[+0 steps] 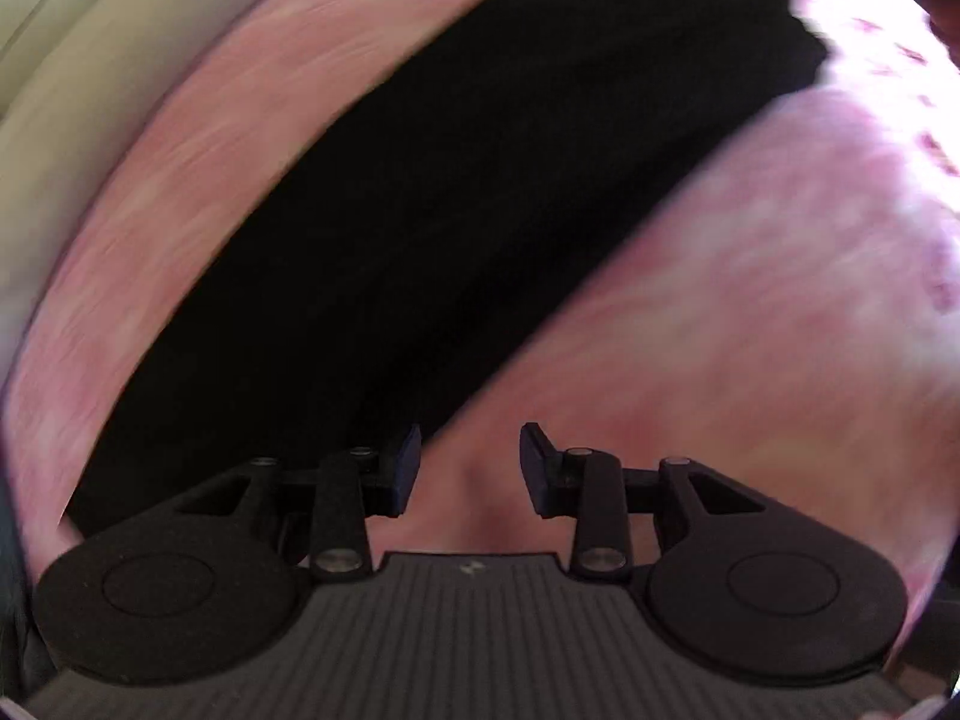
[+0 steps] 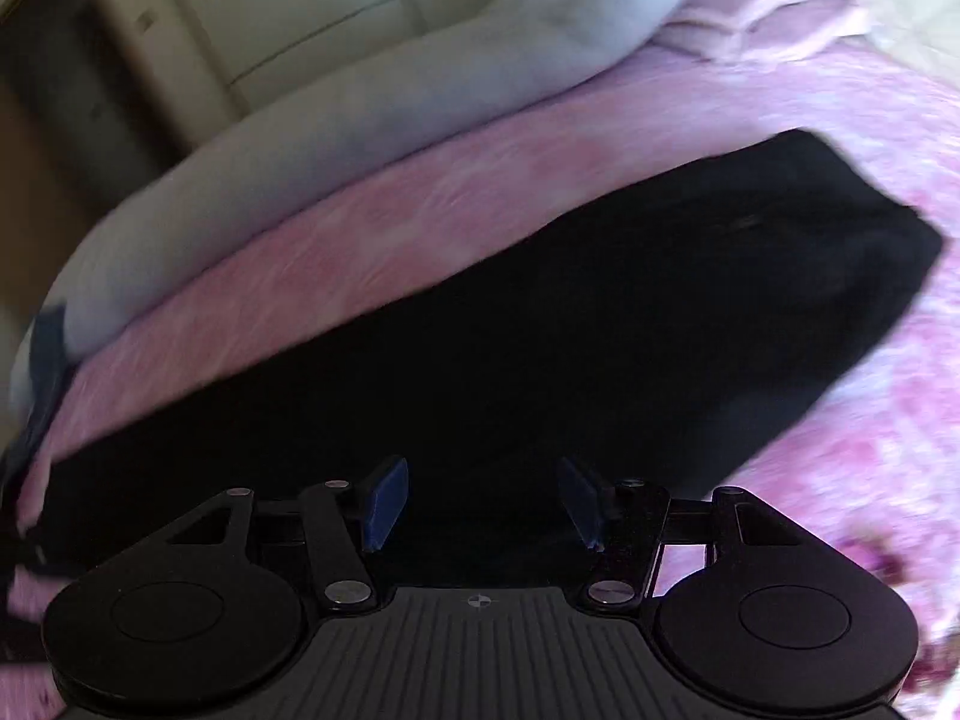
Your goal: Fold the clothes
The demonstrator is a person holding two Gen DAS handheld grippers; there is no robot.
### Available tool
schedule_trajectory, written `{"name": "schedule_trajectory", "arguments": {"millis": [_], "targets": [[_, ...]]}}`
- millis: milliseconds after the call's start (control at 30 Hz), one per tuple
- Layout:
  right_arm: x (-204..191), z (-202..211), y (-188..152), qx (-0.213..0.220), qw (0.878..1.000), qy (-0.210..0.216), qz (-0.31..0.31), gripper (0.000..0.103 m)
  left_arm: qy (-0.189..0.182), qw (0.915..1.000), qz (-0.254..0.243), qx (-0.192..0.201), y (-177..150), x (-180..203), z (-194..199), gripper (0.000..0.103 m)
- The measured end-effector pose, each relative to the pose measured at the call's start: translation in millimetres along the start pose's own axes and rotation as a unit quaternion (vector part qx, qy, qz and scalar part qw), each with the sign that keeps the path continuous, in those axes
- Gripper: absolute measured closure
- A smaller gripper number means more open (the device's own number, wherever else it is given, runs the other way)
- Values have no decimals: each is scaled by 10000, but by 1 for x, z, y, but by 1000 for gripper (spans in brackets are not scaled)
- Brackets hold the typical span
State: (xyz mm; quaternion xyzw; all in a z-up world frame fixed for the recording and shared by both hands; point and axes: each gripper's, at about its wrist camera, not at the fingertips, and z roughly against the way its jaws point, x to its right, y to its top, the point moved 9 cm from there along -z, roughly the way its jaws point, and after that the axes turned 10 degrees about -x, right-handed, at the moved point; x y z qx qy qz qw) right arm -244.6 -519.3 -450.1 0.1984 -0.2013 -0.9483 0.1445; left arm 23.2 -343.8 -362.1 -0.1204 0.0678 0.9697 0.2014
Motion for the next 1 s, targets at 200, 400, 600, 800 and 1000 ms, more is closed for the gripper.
{"name": "schedule_trajectory", "arguments": {"millis": [200,400,600,800,1000], "targets": [[-55,-23,-16,-496,9957,-660,418,44,855,9924,-888,-25,-65,-65,-36,71],[-118,-29,-26,-519,9907,-1102,613,43,1287,9618,-2415,53,-110,-96,-76,76],[-180,-45,-45,-715,9902,-1098,490,43,1110,9518,-2852,205,-131,-129,-73,101],[-234,-71,-50,-930,9895,-785,785,43,1100,9613,-2527,21,-146,-146,-88,100],[-290,-115,-47,-1178,9646,-743,2241,43,1161,9634,-2416,-59,-145,-159,-77,97]]}}
